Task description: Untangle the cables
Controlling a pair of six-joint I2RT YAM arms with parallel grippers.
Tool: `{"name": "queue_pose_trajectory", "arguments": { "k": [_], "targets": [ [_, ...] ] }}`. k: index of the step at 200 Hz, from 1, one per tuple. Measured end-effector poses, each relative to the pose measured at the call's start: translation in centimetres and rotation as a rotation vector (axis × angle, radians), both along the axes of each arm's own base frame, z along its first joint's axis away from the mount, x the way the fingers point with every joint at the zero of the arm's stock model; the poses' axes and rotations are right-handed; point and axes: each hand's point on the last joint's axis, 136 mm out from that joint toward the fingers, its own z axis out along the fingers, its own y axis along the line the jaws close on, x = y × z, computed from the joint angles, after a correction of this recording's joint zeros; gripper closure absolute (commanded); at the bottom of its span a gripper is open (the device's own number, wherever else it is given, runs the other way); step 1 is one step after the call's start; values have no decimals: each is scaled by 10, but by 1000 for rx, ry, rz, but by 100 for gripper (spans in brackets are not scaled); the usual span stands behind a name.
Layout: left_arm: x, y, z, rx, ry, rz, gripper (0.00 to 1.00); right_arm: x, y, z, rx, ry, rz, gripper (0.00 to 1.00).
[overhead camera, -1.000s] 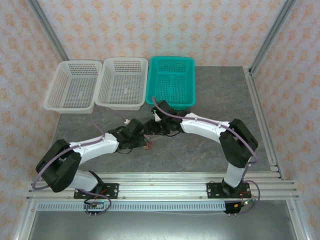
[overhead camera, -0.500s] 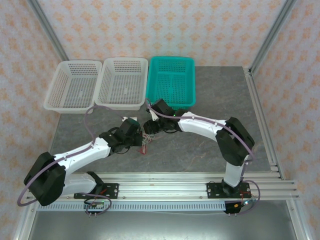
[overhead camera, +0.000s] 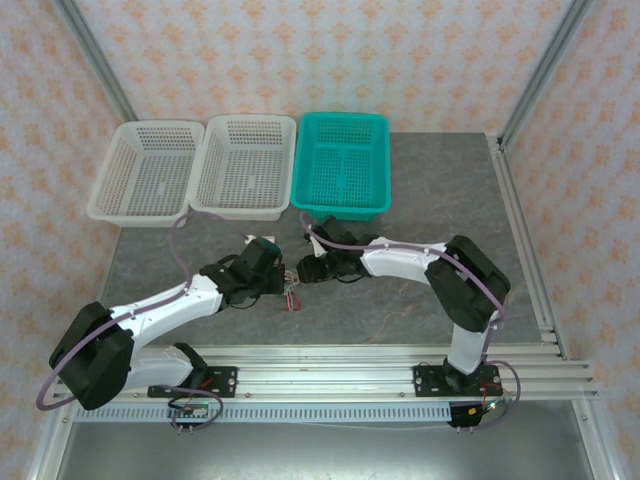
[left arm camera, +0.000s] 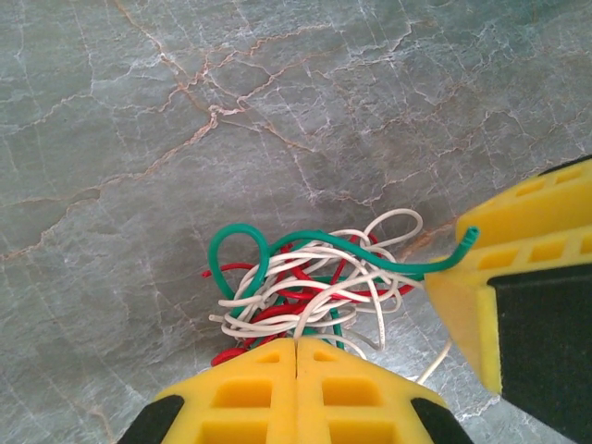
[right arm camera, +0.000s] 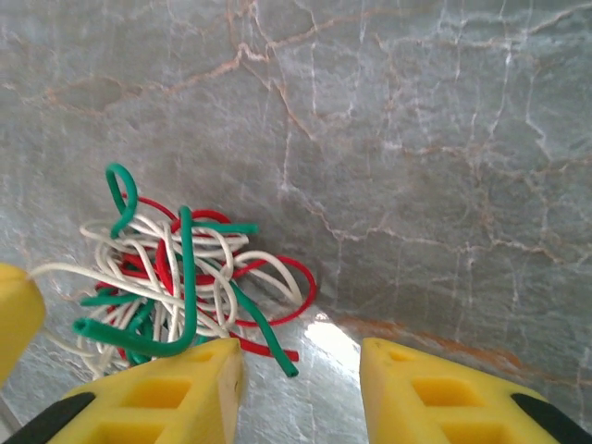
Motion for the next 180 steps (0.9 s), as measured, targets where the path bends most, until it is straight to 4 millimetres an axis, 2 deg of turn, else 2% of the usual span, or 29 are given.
{"name": "queue_pose_trajectory", "arguments": {
  "k": [32,49,127,152,180],
  "targets": [
    [0,0,0,1,1,0,100,5,7,10,45,0,-3,48],
    [0,0,-1,2,3,0,100,7,15,20,83,-3,3,46],
    [0,0,-4,9,8,-4,100,19,38,53,187,-33,19,63],
    [0,0,-4,10,9,-4,100,25,45,48,185,-29,18,75],
    [0,1,-5,15,8,0,100,26,45,34,165,-1,5,73]
  ]
}}
